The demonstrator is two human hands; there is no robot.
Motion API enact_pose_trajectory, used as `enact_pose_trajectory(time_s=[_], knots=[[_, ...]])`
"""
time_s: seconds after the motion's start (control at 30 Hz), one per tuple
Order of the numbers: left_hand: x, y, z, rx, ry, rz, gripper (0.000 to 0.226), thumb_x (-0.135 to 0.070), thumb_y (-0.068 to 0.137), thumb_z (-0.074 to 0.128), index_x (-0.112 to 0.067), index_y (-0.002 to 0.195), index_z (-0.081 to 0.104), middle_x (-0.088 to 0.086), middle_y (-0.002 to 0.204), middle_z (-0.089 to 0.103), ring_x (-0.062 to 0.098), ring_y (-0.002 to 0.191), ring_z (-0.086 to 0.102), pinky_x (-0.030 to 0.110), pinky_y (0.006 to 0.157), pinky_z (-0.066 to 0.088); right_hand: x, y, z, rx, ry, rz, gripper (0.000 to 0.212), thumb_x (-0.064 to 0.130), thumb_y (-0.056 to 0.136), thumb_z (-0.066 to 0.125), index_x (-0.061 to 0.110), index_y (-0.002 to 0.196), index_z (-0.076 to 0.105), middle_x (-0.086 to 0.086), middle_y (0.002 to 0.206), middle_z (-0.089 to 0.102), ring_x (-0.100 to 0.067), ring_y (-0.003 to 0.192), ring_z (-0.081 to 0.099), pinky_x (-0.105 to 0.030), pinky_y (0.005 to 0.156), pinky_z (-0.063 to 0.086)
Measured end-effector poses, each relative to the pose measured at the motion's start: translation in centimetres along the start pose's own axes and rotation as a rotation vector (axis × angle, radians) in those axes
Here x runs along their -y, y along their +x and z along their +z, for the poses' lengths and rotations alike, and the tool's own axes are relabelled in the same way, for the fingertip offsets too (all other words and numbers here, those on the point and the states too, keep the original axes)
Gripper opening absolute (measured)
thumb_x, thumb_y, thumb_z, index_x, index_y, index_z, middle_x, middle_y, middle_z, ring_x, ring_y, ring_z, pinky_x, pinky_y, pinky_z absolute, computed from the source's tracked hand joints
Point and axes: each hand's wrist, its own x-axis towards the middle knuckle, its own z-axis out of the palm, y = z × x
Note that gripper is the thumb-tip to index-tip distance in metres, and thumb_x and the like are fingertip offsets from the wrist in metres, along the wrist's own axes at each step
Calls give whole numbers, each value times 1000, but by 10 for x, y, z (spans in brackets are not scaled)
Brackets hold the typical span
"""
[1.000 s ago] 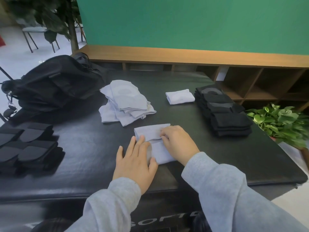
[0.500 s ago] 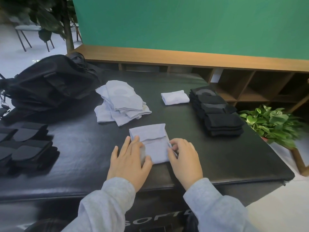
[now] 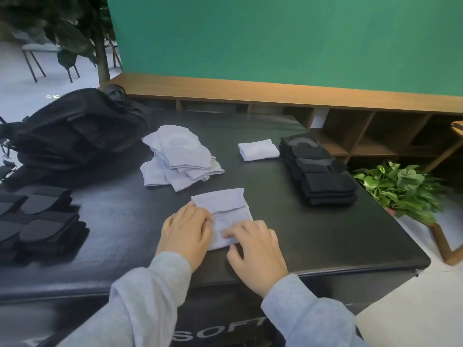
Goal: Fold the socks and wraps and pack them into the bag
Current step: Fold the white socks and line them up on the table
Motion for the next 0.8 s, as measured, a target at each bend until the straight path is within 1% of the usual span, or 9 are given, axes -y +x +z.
enact_pose_trajectory(time_s=[0.07,0.1,0.2,0.27,0.33,0.43,0.57,0.67,0.8], knots=[[8,6,-2,-3,-10,32,11,-40,89,37,-35,89,46,-17,102,48,9,130,32,31,105,22,-1,1,-3,18,17,-3,28,28,84,43,34,108,56,23,111,49,-3,108,36,-18,86,19],[10,6,-2,3,-3,45,16,-46,85,37,-35,92,47,-16,104,47,8,130,30,29,105,20,-1,1,-4,13,21,-1,28,27,84,45,33,110,55,23,112,48,-2,110,35,-17,87,18],[10,1,0,16,38,134,52,-59,71,19,-34,107,47,-17,119,44,4,135,19,24,107,12,0,3,-4,-6,23,39,30,25,84,45,31,113,52,22,116,47,-2,113,35,-14,89,17],[8,-1,-1,44,11,161,57,-61,70,18,-33,113,44,-18,122,42,5,133,26,23,107,14,0,5,-2,-18,12,76,31,24,85,42,31,114,52,22,117,47,-3,114,35,-14,88,18],[7,-2,-3,59,-4,192,57,-66,71,23,-34,112,46,-20,124,42,6,121,41,24,106,22,-1,7,-1,-39,8,137,27,21,89,43,30,113,53,20,118,46,-6,113,36,-15,86,22],[6,-4,-3,68,44,234,65,-74,65,29,-34,113,50,-19,129,42,5,123,40,25,102,21,-4,11,1,-78,21,211,23,15,92,42,26,108,55,16,116,48,-8,111,40,-17,86,29],[6,-5,-2,80,70,253,65,-71,64,30,-36,114,49,-20,124,46,4,126,39,25,101,22,-8,13,1,-119,145,297,25,3,88,45,21,102,56,11,106,51,-10,103,47,-23,89,40],[7,-5,1,20,38,252,57,-63,70,28,-32,109,56,-17,120,53,7,130,39,30,100,29,-6,7,4,-192,155,220,22,3,80,53,19,94,58,12,96,53,-11,94,50,-28,95,41],[11,-2,6,-3,5,254,55,-50,81,17,-24,100,61,-12,119,57,10,125,46,30,94,33,-4,1,9,-301,60,131,29,10,71,58,22,98,58,9,111,56,-9,105,43,-28,91,40]])
